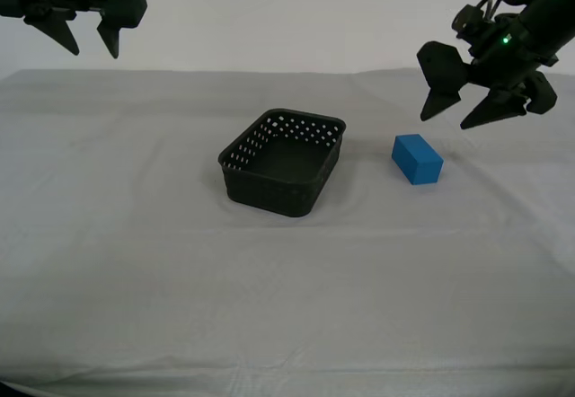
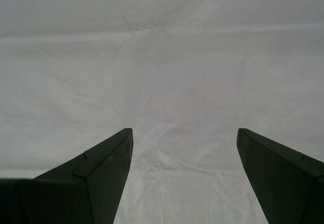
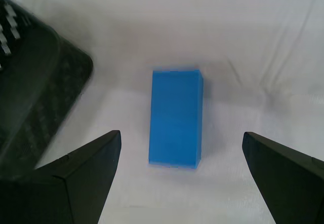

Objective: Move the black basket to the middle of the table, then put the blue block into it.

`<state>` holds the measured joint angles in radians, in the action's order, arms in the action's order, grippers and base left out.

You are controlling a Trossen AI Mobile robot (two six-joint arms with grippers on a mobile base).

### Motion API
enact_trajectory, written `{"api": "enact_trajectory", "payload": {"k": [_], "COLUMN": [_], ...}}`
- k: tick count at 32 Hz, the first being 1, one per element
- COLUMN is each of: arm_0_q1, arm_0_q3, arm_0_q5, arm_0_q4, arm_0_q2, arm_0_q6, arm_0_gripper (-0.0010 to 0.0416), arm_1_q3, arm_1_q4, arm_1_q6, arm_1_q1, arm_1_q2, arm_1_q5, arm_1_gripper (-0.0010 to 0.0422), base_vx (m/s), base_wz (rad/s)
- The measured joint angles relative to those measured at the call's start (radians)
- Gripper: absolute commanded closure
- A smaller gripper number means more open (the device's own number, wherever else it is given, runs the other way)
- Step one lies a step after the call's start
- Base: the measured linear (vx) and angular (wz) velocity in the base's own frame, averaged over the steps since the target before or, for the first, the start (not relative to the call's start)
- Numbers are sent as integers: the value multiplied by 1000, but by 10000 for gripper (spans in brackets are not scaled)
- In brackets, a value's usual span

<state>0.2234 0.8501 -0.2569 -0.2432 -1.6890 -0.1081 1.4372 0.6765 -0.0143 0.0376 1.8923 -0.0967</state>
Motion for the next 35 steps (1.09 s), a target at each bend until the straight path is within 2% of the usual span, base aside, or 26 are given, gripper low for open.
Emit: {"api": "enact_trajectory", "payload": {"k": [5, 7, 12, 15, 18, 20, 23, 24, 29, 35], "arm_0_q1": [13, 19, 39, 50, 53, 58, 61, 61, 64, 68], "arm_0_q3": [85, 109, 142, 157, 168, 165, 167, 167, 167, 167], "arm_0_q5": [0, 0, 0, 0, 0, 20, 63, 92, 95, 97], "arm_0_q4": [-23, -41, -41, -45, -40, -47, -42, -45, -48, -48], "arm_0_q2": [-129, -175, -246, -272, -287, -288, -287, -287, -287, -287], "arm_0_q6": [6, 28, 32, 33, 33, 34, 36, 36, 35, 35], "arm_0_gripper": [106, 95, 75, 86, 103, 107, 98, 92, 94, 127], "arm_1_q3": [-1, -2, -33, -58, -80, -86, -85, -85, -85, -86], "arm_1_q4": [-3, -3, -24, -32, -41, -40, -48, -51, -53, -55], "arm_1_q6": [6, 11, 12, 13, 13, 13, 13, 13, 12, 10], "arm_1_q1": [-3, -4, -5, -6, -6, -6, -6, -6, -6, -5], "arm_1_q2": [0, 0, 0, 0, -1, 0, 0, 0, 0, 0], "arm_1_q5": [0, 0, 0, 0, 0, 0, 0, 0, 0, 4], "arm_1_gripper": [133, 133, 133, 133, 133, 133, 133, 133, 133, 133], "base_vx": [0, 0, 0, 0, 0, 0, 0, 0, 0, 0], "base_wz": [0, 0, 0, 0, 0, 0, 0, 0, 0, 0]}}
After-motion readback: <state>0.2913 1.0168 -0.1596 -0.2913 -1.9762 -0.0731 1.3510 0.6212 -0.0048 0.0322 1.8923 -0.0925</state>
